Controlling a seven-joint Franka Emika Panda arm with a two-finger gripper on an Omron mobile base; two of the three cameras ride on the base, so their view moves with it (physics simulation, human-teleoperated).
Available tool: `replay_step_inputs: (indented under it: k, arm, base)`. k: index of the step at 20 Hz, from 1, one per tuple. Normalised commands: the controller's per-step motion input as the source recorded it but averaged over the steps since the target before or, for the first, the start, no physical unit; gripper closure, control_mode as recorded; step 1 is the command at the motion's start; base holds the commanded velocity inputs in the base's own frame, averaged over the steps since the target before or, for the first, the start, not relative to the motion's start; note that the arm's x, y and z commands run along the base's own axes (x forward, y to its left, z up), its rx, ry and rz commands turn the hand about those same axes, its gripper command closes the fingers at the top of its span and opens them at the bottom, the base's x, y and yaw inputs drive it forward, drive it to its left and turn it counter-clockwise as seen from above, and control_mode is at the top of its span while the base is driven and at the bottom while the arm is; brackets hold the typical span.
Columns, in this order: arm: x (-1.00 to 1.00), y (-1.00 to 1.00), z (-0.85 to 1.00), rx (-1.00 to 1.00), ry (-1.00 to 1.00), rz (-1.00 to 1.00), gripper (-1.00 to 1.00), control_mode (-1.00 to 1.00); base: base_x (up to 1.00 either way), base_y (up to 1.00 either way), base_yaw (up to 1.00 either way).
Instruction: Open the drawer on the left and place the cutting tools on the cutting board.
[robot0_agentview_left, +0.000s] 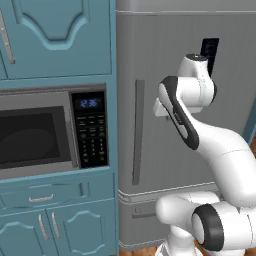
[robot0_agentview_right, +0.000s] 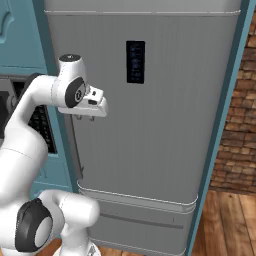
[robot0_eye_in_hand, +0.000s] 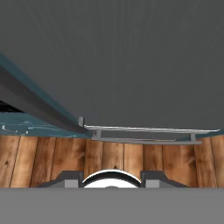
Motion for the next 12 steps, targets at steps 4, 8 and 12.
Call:
replay_step_inputs:
  k: [4,8,12]
  arm:
    - [-0.11,0.00,0.00,0.00,0.00,-0.02,-1.00,-1.00]
    - [-0.39,0.05,0.00,0.00,0.00,-0.01,-1.00,-1.00]
    - [-0.62,0.87,-0.16,-0.02,0.11,0.07,-1.00,-1.00]
  base:
    - [0.00,0.00,0.00]
    - [0.00,0.00,0.00]
    - [0.00,0.00,0.00]
